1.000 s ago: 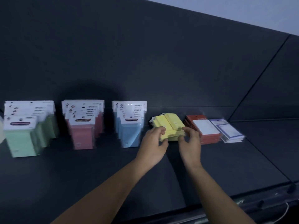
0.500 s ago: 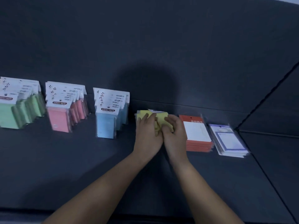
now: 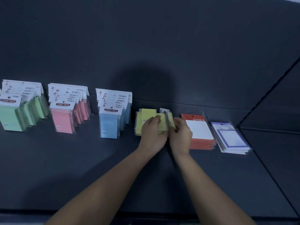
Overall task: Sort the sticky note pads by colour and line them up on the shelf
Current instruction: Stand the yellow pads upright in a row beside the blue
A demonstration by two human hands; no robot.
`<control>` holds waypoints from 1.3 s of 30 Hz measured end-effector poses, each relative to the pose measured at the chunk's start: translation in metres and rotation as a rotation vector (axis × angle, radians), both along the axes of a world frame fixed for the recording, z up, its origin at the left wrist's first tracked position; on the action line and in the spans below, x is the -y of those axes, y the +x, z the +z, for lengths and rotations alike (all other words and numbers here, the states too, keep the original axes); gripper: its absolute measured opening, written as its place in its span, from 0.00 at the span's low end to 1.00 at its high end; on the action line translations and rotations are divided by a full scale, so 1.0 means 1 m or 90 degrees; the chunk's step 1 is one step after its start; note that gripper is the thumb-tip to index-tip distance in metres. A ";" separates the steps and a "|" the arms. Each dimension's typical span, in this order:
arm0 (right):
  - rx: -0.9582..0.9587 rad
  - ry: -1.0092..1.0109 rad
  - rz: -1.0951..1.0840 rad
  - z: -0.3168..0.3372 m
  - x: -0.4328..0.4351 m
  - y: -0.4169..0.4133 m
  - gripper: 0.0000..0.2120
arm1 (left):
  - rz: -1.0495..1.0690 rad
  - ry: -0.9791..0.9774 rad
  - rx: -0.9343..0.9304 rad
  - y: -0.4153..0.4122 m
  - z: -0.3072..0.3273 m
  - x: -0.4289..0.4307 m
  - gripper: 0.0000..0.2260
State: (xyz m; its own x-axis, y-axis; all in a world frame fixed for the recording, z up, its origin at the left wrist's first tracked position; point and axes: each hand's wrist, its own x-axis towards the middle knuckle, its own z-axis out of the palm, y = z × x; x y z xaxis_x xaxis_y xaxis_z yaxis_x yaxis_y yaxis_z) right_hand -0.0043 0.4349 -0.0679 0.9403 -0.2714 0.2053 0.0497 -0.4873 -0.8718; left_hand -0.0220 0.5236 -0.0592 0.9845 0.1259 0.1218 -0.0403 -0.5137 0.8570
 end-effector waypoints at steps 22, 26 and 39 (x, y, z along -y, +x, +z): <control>-0.127 0.195 0.266 0.002 -0.063 -0.061 0.14 | 0.027 -0.297 -0.105 -0.066 -0.011 -0.109 0.16; -0.139 0.089 0.308 -0.016 -0.081 -0.065 0.14 | 0.059 -0.056 -0.102 -0.080 -0.023 -0.133 0.16; 0.074 -0.020 0.184 -0.010 -0.082 -0.053 0.10 | 0.087 0.049 0.086 -0.066 -0.015 -0.124 0.17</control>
State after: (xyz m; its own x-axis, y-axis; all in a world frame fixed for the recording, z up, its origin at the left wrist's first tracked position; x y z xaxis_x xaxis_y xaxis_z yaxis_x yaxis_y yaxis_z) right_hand -0.0578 0.5170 -0.0780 0.9471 0.0117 0.3207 0.2890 -0.4653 -0.8367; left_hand -0.0876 0.6475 -0.0740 0.9332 0.2420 0.2656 -0.0775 -0.5862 0.8064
